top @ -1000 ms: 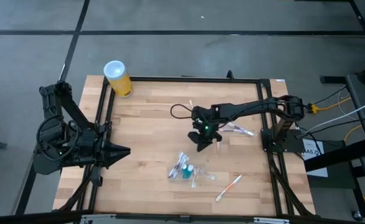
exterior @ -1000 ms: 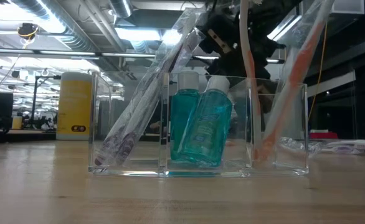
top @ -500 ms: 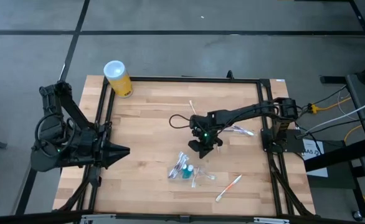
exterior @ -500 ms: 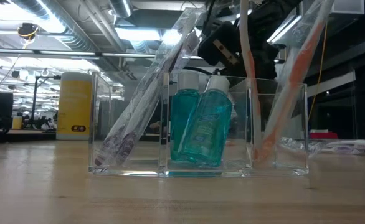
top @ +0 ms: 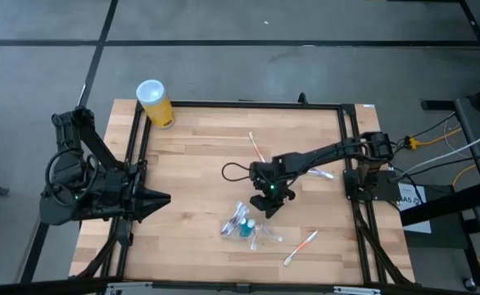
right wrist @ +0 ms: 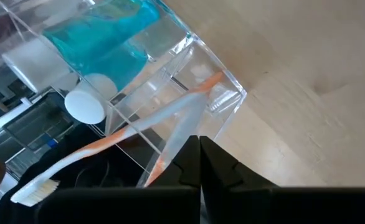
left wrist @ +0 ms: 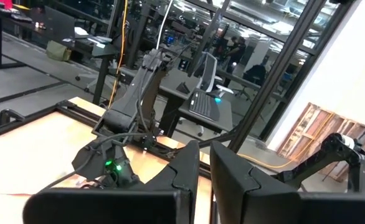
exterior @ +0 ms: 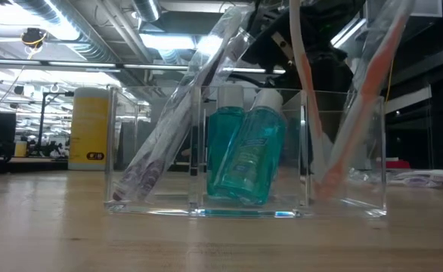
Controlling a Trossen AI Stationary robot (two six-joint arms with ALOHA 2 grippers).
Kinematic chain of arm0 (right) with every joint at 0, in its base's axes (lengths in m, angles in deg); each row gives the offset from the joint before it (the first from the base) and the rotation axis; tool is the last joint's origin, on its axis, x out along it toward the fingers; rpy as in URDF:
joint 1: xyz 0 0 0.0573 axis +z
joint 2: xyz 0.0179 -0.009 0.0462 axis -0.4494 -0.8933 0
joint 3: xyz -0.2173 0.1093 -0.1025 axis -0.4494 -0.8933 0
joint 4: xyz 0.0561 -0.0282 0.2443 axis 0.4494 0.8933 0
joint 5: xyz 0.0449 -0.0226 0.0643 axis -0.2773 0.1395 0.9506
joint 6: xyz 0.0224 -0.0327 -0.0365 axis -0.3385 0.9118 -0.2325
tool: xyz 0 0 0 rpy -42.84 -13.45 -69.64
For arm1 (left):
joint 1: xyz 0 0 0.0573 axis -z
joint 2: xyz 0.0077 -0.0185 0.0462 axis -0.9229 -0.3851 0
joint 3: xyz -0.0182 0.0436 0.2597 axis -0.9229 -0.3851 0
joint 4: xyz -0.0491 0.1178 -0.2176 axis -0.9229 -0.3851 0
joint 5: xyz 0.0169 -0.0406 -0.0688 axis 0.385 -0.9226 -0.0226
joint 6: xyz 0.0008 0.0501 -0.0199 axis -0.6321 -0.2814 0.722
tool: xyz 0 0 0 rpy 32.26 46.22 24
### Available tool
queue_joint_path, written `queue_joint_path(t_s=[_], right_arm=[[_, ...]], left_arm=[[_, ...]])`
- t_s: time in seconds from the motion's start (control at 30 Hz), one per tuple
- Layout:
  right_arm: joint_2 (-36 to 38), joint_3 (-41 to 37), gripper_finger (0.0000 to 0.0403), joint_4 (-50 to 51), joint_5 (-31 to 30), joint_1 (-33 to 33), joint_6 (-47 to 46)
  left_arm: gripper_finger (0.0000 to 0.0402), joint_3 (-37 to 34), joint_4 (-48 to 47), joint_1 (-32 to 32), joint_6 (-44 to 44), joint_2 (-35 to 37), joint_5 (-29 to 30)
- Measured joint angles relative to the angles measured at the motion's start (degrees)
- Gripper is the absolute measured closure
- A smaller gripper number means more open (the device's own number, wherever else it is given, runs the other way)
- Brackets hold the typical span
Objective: Pick & Place toothbrushing station
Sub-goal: Adjust the transparent organizer, then put the orange toothbrush into the right section of the transparent organizer
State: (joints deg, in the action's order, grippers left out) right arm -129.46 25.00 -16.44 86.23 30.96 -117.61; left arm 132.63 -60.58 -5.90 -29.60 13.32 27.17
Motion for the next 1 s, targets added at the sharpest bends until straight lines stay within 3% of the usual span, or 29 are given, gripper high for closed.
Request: queue_joint_path(t_s=[0.5,0.73,0.87,1.0], right_arm=[[0.0,0.0,0.0403,0.2,-0.2,1.4,-1.1],[0.0,0.0,0.0403,2.7,-4.0,-0.6,0.9],[0.0,0.0,0.0403,7.8,-6.4,-3.0,4.2],[0.3,0.0,0.0403,19.3,-7.8,-3.8,10.6]], left_arm=[[0.0368,0.0,0.0,0.0,0.7,-0.2,-1.5],[0.0368,0.0,0.0,0.0,0.7,-0.2,-1.7],[0.0368,0.0,0.0,0.0,0.7,-0.2,-2.9],[0.0368,0.0,0.0,0.0,1.2,-0.2,-3.1]])
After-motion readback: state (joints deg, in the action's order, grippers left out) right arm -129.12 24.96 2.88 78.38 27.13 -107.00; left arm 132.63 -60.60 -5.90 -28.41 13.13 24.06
